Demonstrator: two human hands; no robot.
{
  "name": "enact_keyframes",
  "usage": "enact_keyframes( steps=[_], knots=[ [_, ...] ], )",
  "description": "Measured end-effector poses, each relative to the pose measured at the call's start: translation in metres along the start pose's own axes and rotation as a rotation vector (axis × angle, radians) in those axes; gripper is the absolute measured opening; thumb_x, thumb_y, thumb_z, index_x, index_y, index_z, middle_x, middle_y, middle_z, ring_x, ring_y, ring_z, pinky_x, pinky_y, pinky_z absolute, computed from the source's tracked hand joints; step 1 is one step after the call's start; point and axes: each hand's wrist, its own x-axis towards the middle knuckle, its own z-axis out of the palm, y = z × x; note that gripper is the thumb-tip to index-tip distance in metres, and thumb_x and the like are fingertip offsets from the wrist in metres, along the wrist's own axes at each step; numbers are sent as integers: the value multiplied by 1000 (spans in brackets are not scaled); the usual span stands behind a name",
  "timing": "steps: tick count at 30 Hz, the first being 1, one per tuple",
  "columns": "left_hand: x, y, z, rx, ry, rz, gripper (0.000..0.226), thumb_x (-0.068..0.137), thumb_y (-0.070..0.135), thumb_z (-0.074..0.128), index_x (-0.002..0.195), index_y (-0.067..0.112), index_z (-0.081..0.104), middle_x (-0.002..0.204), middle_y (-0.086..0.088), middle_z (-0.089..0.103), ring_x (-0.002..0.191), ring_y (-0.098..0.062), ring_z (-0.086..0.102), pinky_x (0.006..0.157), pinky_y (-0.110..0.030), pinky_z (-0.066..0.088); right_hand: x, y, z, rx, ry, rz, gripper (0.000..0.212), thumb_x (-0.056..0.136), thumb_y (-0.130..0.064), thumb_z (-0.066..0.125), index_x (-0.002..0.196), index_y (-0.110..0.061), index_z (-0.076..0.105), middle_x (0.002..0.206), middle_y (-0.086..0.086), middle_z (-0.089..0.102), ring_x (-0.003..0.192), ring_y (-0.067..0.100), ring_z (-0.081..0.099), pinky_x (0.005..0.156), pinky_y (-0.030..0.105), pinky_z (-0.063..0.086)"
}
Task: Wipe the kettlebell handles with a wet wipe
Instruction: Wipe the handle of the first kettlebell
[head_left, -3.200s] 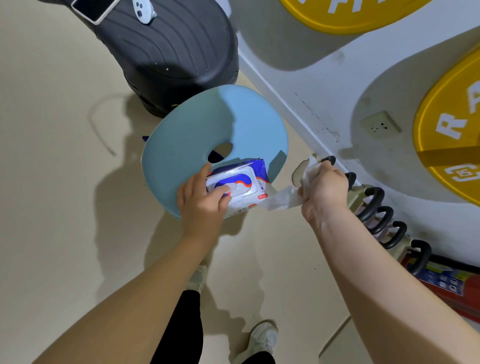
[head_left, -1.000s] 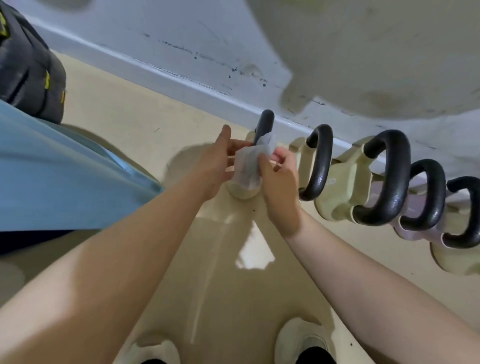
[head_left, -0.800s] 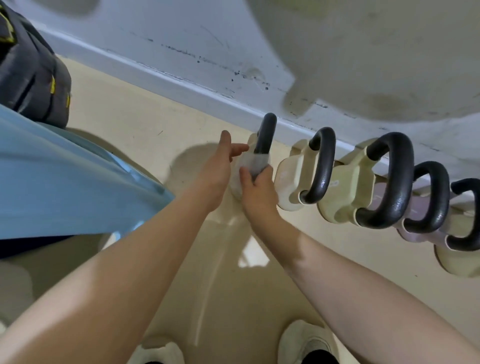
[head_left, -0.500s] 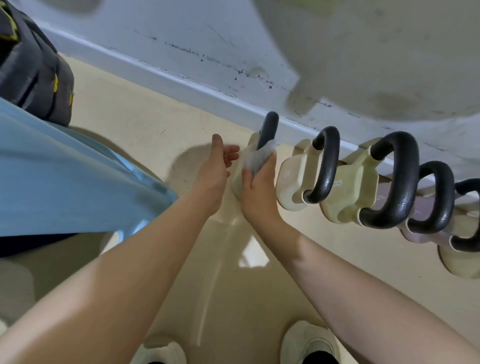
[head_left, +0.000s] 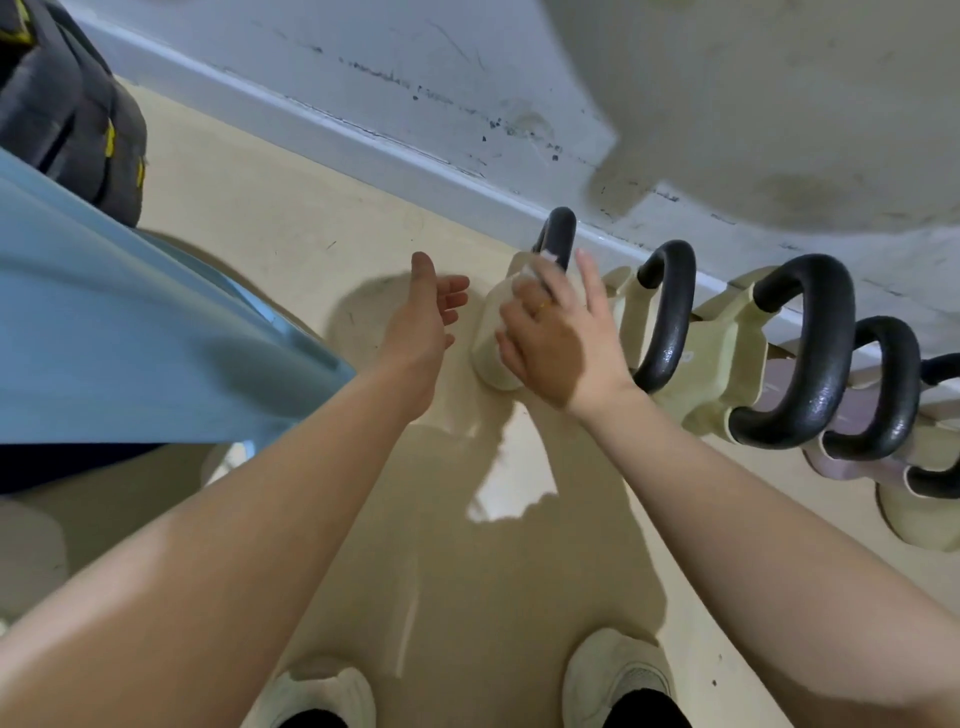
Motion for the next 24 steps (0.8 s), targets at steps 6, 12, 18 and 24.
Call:
enact_keyframes(
  steps=[6,12,18,24],
  knots=[
    [3,-8,-4,-14,-27,-22,55,95,54,14,92,24,61,100,4,62,101,-14,54,88,-30,41,-11,9,6,96,35,-316,23,87,-7,42,80,-4,64,87,13,64,98,34,62,102,45,36],
    [5,-6,6,-10,-120,-30,61,94,56,16,83,20,64,88,2,67,85,-15,61,81,-29,45,15,25,-2,574,-102,189,44,93,-29,30,115,-6,60,133,14,53,138,35,30,113,47,25],
    [12,9,24,102,-136,28,42,98,35,30,75,16,59,81,2,60,72,-14,54,73,-27,43,58,88,1,853,-344,188,28,99,-26,30,104,-13,55,107,4,55,103,20,50,92,25,32],
    [13,23,46,571,-268,248,34,90,37,49,95,7,62,82,-8,64,81,-24,60,81,-33,46,65,73,13,1612,-238,860,17,89,-20,51,74,-19,60,73,-3,59,72,11,54,75,22,43]
  ],
)
